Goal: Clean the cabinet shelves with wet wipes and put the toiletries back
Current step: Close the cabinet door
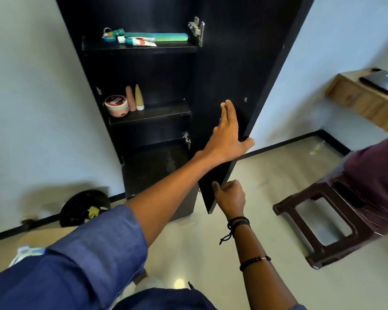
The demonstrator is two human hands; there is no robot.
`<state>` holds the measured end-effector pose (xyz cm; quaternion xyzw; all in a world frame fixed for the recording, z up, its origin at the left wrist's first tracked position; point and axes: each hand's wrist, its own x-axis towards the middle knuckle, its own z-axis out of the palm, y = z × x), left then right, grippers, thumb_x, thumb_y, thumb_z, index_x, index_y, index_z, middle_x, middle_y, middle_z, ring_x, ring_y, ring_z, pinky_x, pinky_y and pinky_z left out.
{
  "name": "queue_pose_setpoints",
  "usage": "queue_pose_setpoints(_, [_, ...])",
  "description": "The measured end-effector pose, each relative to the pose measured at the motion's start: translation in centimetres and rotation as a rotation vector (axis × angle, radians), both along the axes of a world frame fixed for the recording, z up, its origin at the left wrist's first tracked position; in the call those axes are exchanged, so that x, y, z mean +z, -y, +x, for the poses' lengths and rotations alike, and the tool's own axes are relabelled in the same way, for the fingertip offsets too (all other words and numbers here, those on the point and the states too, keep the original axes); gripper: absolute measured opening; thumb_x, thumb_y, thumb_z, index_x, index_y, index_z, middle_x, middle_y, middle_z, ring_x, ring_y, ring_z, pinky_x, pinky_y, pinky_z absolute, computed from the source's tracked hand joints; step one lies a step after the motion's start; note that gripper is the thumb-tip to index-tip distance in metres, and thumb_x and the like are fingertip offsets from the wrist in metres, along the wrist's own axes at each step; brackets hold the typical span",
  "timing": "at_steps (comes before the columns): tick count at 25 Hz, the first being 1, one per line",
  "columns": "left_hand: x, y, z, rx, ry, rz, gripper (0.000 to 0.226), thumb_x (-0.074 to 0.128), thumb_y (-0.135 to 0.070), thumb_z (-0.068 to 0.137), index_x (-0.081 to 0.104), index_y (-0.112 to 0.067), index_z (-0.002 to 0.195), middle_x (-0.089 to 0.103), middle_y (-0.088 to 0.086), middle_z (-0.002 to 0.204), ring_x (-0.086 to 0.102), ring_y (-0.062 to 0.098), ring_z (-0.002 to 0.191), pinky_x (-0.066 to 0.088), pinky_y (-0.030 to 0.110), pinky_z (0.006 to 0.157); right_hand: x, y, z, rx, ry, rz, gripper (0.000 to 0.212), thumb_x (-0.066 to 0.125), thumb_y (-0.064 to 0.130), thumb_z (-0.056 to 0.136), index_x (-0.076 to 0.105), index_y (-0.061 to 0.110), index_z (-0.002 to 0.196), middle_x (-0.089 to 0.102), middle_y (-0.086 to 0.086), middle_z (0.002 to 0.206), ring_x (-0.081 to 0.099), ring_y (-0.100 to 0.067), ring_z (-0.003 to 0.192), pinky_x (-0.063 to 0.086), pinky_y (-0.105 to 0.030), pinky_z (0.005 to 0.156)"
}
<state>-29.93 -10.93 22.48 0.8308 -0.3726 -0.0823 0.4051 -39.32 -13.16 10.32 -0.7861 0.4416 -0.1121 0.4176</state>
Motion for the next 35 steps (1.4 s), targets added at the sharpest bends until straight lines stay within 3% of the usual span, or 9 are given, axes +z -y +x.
queue_pose_setpoints(3, [-0.6, -4.9, 1.7, -0.023, -0.065, -0.064, 0.101, 0.065, -0.034, 0.078, -0.005, -0.025, 0.150, 0.021, 0.007, 0.155, 0.035, 0.027, 0.136, 0.038, 0.047, 0.108, -0.8, -1.6, 1.0, 0.137, 0.007, -0.038, 0.033, 0.061, 0.039, 0.089, 0.051, 0.008, 0.094, 0.055, -0.001, 0.084, 0.051, -0.019, 0.078, 0.034, -0.021, 0.057])
queue_pose_setpoints(5, [-0.7, -8.2, 2.8, 0.000, -0.105, -0.135, 0.093, 0.067, -0.029, 0.077, 0.009, -0.027, 0.150, 0.043, 0.002, 0.142, 0.048, 0.017, 0.124, 0.046, 0.036, 0.102, -1.2, -3.5, 2.3, 0.259, 0.054, -0.015, 0.031, 0.060, 0.039, 0.090, 0.049, 0.010, 0.086, 0.057, -0.001, 0.080, 0.054, -0.020, 0.076, 0.030, -0.016, 0.052])
queue_pose_setpoints(10, [-1.4, -15.2, 4.7, 0.122, -0.092, -0.270, 0.053, 0.064, -0.017, 0.088, 0.042, -0.016, 0.137, 0.057, -0.004, 0.127, 0.053, 0.002, 0.112, 0.046, 0.010, 0.089, -0.6, -8.4, 6.4, 0.514, 0.069, 0.000, 0.028, 0.054, 0.035, 0.094, 0.041, 0.016, 0.078, 0.052, 0.001, 0.075, 0.050, -0.019, 0.072, 0.027, -0.016, 0.050])
queue_pose_setpoints(12, [-1.8, -17.7, 5.9, 0.188, -0.059, -0.298, 0.045, 0.062, -0.019, 0.090, 0.048, -0.013, 0.132, 0.059, -0.007, 0.122, 0.055, 0.000, 0.110, 0.046, 0.007, 0.086, -0.3, -10.1, 8.6, 0.596, 0.069, -0.033, 0.026, 0.053, 0.033, 0.095, 0.041, 0.016, 0.078, 0.052, 0.002, 0.075, 0.050, -0.019, 0.072, 0.031, -0.021, 0.054])
queue_pose_setpoints(17, [-2.4, -22.9, 11.4, 0.352, 0.028, -0.290, 0.036, 0.062, -0.026, 0.090, 0.058, -0.012, 0.123, 0.065, 0.001, 0.119, 0.062, 0.013, 0.109, 0.054, 0.022, 0.088, 0.4, -14.1, 15.2, 0.744, 0.019, -0.108, 0.024, 0.048, 0.031, 0.097, 0.053, 0.008, 0.094, 0.060, -0.008, 0.088, 0.053, -0.023, 0.078, 0.035, -0.026, 0.062])
queue_pose_setpoints(19, [-2.5, -24.2, 13.9, 0.383, 0.030, -0.303, 0.031, 0.064, -0.026, 0.089, 0.062, -0.012, 0.117, 0.068, -0.001, 0.110, 0.065, 0.013, 0.102, 0.055, 0.018, 0.082, 0.5, -15.2, 17.5, 0.753, 0.014, -0.132, 0.028, 0.047, 0.030, 0.098, 0.056, 0.004, 0.101, 0.064, -0.014, 0.098, 0.055, -0.026, 0.082, 0.036, -0.029, 0.067])
queue_pose_setpoints(23, [-3.4, -27.0, 20.0, 0.416, 0.049, -0.304, 0.030, 0.071, -0.034, 0.082, 0.067, -0.010, 0.100, 0.071, 0.003, 0.094, 0.067, 0.015, 0.084, 0.058, 0.034, 0.075, 0.0, -18.4, 22.7, 0.694, -0.007, -0.197, 0.031, 0.045, 0.030, 0.099, 0.056, 0.001, 0.102, 0.065, -0.019, 0.106, 0.060, -0.037, 0.097, 0.035, -0.030, 0.069])
queue_pose_setpoints(31, [-3.0, -30.3, 27.7, 0.334, 0.026, -0.337, 0.035, 0.080, -0.040, 0.070, 0.066, -0.008, 0.072, 0.067, 0.001, 0.062, 0.065, 0.012, 0.055, 0.059, 0.031, 0.061, -0.5, -22.4, 29.4, 0.541, -0.029, -0.224, 0.028, 0.042, 0.027, 0.100, 0.053, 0.002, 0.095, 0.064, -0.019, 0.100, 0.059, -0.040, 0.095, 0.042, -0.036, 0.068])
queue_pose_setpoints(35, [-3.1, -31.2, 30.5, 0.328, 0.074, -0.292, 0.042, 0.076, -0.052, 0.069, 0.062, -0.013, 0.065, 0.063, -0.002, 0.055, 0.061, 0.013, 0.051, 0.057, 0.037, 0.061, 0.0, -23.2, 31.9, 0.503, -0.064, -0.227, 0.028, 0.042, 0.024, 0.100, 0.055, 0.000, 0.095, 0.064, -0.022, 0.103, 0.057, -0.041, 0.099, 0.034, -0.032, 0.068])
